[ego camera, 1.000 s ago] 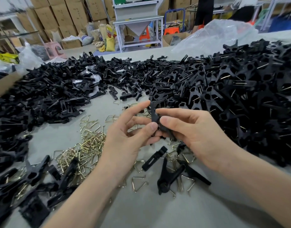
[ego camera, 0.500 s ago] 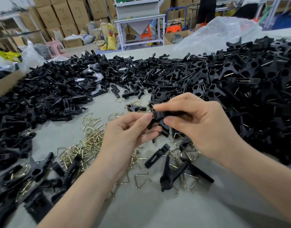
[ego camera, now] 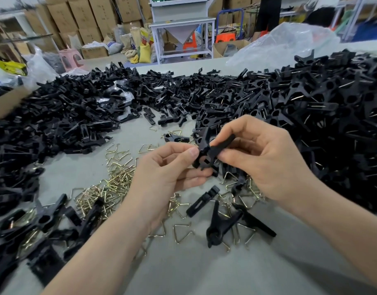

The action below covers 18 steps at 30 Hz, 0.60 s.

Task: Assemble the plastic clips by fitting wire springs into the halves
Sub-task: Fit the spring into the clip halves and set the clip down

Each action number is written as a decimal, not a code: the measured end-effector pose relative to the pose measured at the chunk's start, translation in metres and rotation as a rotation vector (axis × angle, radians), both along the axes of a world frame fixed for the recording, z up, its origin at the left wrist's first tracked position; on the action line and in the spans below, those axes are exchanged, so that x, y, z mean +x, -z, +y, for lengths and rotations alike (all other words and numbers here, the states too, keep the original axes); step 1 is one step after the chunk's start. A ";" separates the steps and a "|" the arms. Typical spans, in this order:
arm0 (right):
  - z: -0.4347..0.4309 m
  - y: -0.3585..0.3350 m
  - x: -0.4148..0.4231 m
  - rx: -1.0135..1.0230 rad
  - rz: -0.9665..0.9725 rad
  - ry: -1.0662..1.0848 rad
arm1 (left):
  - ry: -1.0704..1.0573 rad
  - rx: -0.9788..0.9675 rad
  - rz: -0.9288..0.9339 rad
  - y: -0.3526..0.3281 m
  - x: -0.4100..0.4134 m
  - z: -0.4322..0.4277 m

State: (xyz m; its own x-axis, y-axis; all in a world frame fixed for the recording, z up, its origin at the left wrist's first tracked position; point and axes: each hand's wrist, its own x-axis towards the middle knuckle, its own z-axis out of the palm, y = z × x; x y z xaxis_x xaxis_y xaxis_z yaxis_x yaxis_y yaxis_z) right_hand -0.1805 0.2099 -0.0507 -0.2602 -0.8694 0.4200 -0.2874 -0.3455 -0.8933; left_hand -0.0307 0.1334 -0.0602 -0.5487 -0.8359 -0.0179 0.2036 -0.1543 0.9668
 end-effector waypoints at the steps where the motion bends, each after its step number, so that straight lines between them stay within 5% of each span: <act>1: -0.001 0.001 0.000 0.007 -0.022 -0.003 | -0.007 -0.008 -0.004 0.000 0.001 0.000; 18: -0.002 0.005 0.002 0.064 -0.276 -0.115 | 0.023 -0.059 0.011 -0.003 0.001 0.002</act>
